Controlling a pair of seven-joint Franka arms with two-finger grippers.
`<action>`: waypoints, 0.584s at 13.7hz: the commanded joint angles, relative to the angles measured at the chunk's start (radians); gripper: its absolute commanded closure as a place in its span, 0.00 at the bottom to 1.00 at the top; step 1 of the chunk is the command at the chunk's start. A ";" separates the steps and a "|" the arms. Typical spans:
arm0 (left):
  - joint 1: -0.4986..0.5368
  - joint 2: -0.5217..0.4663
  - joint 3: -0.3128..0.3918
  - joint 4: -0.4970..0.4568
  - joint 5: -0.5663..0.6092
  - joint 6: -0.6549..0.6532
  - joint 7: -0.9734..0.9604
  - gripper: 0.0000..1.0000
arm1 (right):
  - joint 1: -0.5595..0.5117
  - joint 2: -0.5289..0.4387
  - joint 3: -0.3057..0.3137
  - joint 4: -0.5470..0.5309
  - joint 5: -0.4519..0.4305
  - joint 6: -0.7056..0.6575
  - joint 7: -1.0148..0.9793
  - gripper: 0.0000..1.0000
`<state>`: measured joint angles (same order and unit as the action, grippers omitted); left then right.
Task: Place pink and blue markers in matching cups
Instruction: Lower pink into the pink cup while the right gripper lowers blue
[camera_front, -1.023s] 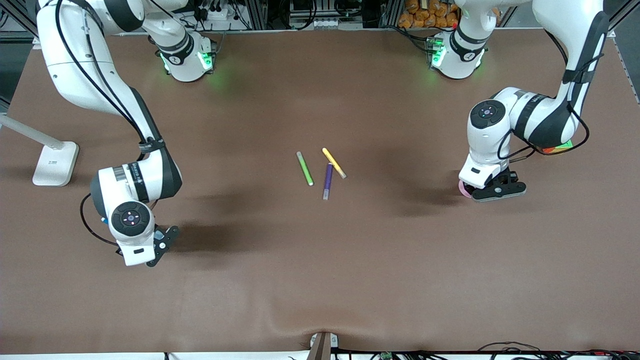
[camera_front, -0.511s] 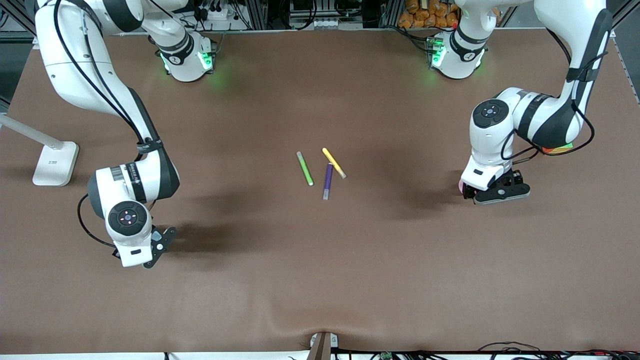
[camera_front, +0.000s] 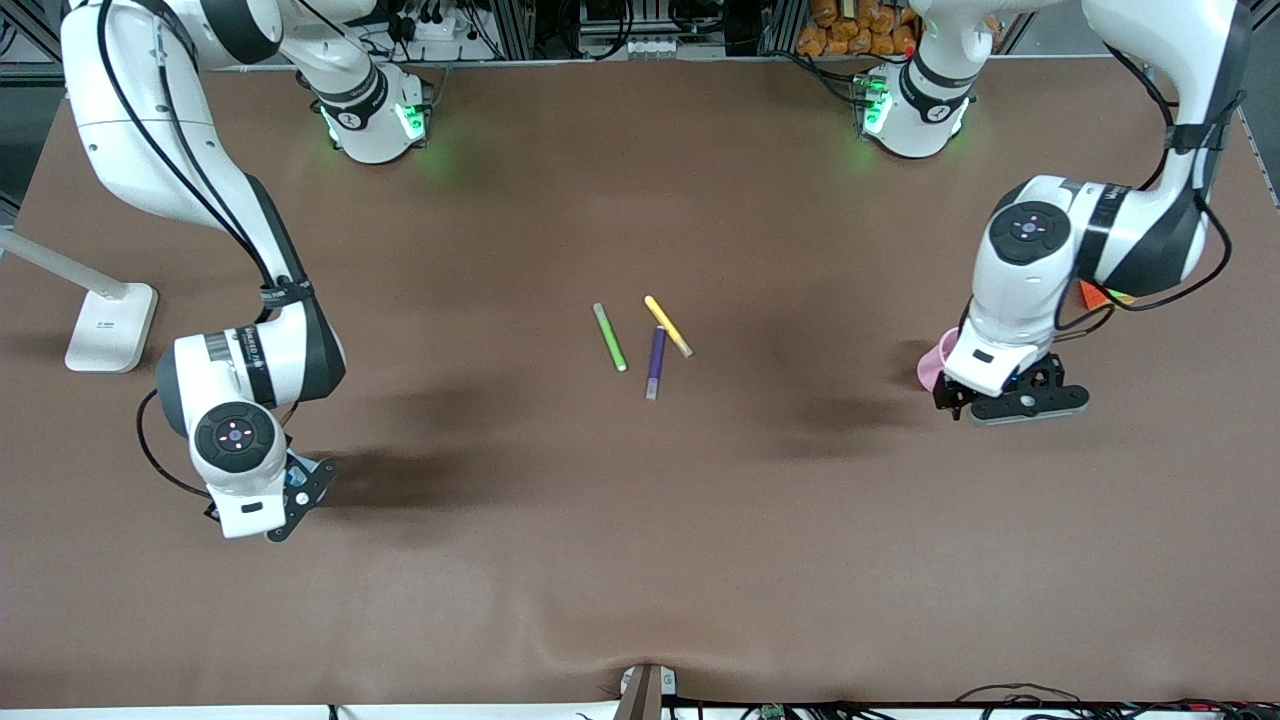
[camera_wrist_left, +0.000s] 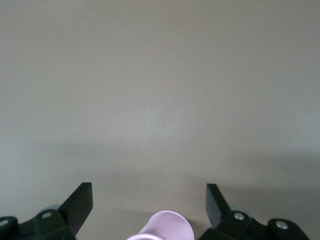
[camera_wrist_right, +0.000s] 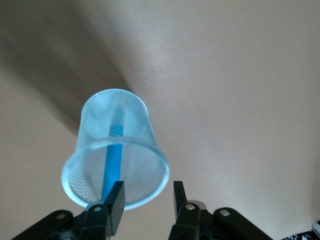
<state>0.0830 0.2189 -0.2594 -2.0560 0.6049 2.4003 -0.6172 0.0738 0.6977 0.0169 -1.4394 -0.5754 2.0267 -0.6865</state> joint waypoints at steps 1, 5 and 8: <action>0.003 0.034 -0.012 0.123 -0.091 -0.128 0.104 0.00 | -0.017 -0.094 0.015 -0.022 0.040 -0.013 0.004 0.52; 0.007 0.036 -0.011 0.270 -0.327 -0.308 0.321 0.00 | -0.064 -0.203 0.014 -0.021 0.294 -0.038 0.008 0.52; 0.003 0.031 -0.012 0.348 -0.369 -0.450 0.338 0.00 | -0.063 -0.286 -0.011 -0.013 0.414 -0.150 0.158 0.51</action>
<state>0.0832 0.2336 -0.2607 -1.7797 0.2698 2.0435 -0.3002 0.0175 0.4750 0.0069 -1.4294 -0.2117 1.9299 -0.6251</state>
